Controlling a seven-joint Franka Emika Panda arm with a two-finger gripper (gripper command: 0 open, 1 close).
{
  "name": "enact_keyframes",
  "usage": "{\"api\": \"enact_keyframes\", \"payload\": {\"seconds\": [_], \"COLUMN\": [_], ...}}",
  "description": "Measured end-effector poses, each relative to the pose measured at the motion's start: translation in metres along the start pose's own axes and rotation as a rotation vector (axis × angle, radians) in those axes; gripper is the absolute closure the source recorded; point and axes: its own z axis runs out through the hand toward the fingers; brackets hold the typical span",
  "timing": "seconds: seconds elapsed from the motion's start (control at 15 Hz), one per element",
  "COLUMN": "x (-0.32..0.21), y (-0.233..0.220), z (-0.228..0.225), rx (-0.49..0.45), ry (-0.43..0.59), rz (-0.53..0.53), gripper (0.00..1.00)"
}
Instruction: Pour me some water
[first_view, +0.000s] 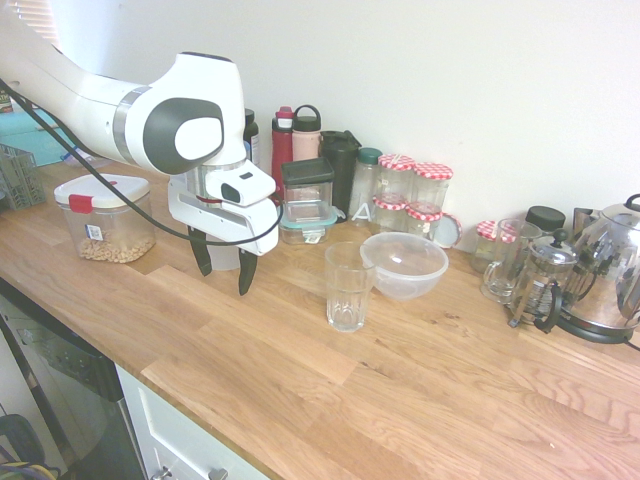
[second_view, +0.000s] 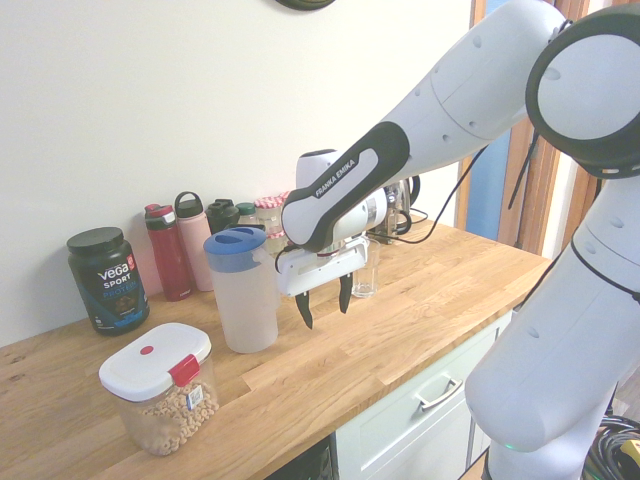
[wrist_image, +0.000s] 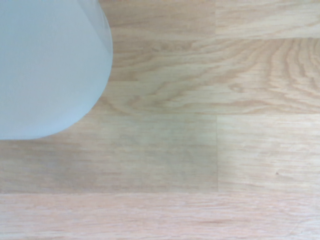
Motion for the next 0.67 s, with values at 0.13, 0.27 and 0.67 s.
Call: {"api": "enact_keyframes", "payload": {"seconds": [0.13,0.27,0.67], "x": [0.000,-0.002,-0.068], "y": [0.000,0.000,0.001], "z": [0.000,-0.004,-0.094], "rx": [-0.001,0.005,0.108], "ry": [-0.001,0.007,0.105], "rz": [0.000,-0.012,-0.127], "gripper": [0.00,0.00,0.00]}}
